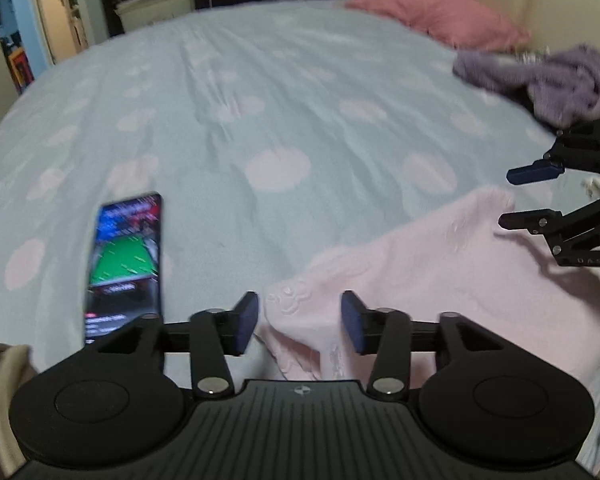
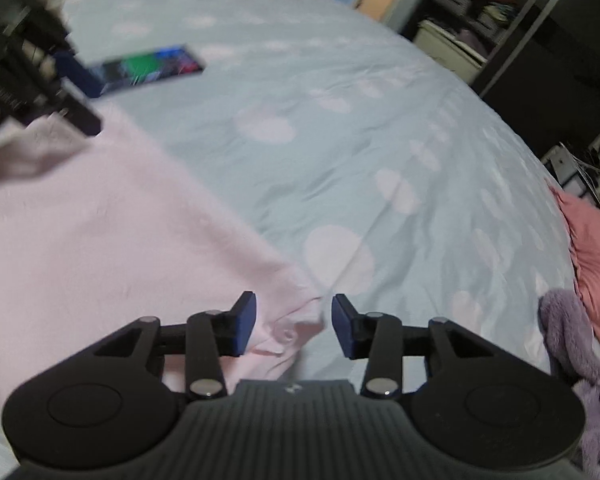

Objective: Fold clothes
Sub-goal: 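Open both tools and release the folded dress, then pinch the folded dress end with both tools and fold it over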

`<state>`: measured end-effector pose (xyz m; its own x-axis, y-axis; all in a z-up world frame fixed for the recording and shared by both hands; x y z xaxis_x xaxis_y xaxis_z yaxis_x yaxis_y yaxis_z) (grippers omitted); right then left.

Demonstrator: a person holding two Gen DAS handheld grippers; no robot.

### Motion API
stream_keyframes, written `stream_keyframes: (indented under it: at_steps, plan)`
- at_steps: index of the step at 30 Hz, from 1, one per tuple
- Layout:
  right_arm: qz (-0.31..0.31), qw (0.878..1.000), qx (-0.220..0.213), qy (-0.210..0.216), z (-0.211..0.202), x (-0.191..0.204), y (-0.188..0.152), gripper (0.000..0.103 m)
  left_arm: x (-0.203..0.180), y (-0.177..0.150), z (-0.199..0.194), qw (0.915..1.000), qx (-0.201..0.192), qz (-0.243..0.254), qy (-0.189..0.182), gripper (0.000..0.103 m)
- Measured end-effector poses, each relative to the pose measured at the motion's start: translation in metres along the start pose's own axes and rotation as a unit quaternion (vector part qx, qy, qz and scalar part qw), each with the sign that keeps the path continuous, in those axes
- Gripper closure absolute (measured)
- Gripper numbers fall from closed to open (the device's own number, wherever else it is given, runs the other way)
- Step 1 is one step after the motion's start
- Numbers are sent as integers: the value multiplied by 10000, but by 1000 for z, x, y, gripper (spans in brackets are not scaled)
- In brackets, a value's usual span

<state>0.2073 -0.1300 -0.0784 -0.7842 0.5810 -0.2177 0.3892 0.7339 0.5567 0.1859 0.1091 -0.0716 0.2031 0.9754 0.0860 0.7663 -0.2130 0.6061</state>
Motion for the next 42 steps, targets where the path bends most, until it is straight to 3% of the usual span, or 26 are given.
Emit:
stream_keyframes:
  at_steps: [6,9,12,25,29,33,38,42]
  plan:
    - [518,9972,-301,451,-22,-3,7,64,-17,-5,-21,9983,-297,244,-447,58]
    - [531,9951,-336,769,-19,9,13,64,-36,-7,-24,9949,-413,519,-760,58]
    - [522,9932,-307,999,-12,19,16,64,-51,-9,-17,9931,-396,740,-817,58]
    - [553,9927,29,1071,14,26,2,62,-57,-30,23,9939,196,872,-642,57]
    - [610,9926,133,1039,21,26,-4,62,-58,-30,21,9936,172,968,-563,57]
    - [756,9902,189,1157,-1,20,-16,61,-48,-26,3,9945,16,890,-547,57]
    - [949,9864,252,1321,-32,11,-32,40,-19,-39,-29,9964,151,335,-759,57]
    - [1103,9828,302,1452,-57,4,-45,36,-6,-60,-53,9949,369,116,-929,56]
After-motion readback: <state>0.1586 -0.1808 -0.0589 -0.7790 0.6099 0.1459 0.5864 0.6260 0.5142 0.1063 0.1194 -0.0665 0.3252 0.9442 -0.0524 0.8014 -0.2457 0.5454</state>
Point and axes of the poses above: each gripper's, at about its wrist camera, not at the fingertips, and z roughly the way its jaws point, x to its left, y to its top, the point moved 1 cm from there along z, roughly the way its jaws point, and after that the axes turned 6 degrees about y, right-handed, at the moved point
